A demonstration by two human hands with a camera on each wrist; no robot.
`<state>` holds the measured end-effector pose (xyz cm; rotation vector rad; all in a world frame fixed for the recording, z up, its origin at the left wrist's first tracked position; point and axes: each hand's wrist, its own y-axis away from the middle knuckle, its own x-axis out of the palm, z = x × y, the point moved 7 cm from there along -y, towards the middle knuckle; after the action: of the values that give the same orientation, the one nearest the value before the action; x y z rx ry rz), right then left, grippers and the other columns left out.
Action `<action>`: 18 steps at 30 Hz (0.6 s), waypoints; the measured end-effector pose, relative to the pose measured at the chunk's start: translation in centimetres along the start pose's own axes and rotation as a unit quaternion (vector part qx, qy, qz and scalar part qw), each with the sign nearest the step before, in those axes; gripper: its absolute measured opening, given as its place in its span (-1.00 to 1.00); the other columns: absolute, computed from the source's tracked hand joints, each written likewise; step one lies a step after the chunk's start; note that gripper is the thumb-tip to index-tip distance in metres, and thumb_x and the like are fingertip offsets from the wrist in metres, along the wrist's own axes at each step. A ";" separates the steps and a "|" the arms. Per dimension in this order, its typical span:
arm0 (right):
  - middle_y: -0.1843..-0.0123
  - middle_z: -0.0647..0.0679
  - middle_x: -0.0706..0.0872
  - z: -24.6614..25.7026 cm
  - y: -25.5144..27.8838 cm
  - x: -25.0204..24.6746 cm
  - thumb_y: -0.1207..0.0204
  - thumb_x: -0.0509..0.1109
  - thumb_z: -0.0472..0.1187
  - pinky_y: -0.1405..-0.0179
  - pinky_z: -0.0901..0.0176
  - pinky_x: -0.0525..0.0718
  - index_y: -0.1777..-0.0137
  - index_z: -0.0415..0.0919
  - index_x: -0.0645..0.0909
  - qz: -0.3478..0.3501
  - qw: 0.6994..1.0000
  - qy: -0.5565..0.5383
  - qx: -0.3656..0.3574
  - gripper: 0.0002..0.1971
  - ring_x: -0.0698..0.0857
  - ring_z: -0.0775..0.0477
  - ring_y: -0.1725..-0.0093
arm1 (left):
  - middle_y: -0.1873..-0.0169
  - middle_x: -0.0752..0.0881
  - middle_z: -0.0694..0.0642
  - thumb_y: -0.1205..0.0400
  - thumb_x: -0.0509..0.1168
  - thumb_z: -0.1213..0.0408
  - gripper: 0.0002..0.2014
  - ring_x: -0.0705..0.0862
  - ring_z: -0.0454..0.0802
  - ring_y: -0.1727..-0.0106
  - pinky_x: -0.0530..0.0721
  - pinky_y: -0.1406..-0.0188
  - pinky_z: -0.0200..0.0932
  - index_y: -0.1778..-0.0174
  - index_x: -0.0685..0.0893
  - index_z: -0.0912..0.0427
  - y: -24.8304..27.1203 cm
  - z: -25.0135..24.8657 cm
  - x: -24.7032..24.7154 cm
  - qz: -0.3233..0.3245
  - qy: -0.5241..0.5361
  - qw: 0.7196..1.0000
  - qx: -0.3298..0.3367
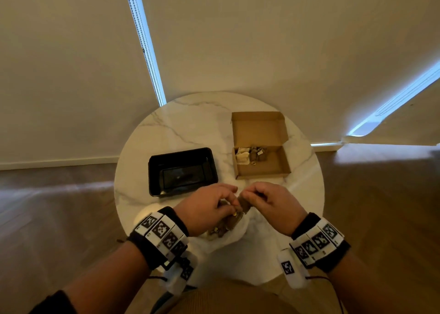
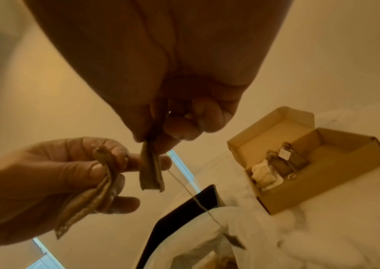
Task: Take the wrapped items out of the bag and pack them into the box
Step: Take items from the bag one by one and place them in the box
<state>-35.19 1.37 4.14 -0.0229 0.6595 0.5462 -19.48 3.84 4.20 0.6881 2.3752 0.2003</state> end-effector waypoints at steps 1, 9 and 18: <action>0.13 0.16 0.83 0.2 0.1 -0.2 -0.71 0.38 -0.07 -0.03 -0.03 0.77 -0.04 -0.02 0.78 0.000 1.000 0.000 -0.006 -0.85 0.79 0.13 0.08 | -0.22 0.70 -0.29 -0.71 0.40 0.16 -0.89 0.72 -0.31 -0.17 0.70 -0.34 -0.18 -0.07 0.82 -0.10 -0.2 -0.5 0.2 0.008 0.009 1.000 0.010; -0.13 0.10 0.79 0.1 0.2 -0.6 -0.79 0.26 -0.15 0.10 0.19 0.74 -0.39 -0.01 0.67 -0.040 0.992 -0.114 0.025 -0.73 0.77 0.09 0.06 | 0.08 0.80 -0.23 -0.72 0.41 0.19 -0.88 0.77 -0.28 0.03 0.80 -0.12 -0.14 -0.05 0.80 -0.15 0.0 -0.3 -0.3 -0.032 0.070 0.997 0.010; 0.18 -0.08 0.82 -1.4 -0.3 3.5 -0.74 0.30 -0.35 0.16 0.01 0.76 -0.11 -0.19 0.71 0.043 0.976 -0.197 0.079 -0.84 0.78 0.00 0.19 | 0.08 0.88 0.11 -0.70 0.43 0.38 -0.88 0.85 0.07 0.02 0.82 -0.15 0.08 -0.02 0.83 0.08 1.0 3.3 -2.0 -0.160 0.273 0.948 -0.029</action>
<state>-33.58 2.49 0.92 0.2590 0.3160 0.5594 -15.64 3.51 3.02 0.2216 2.9516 0.3530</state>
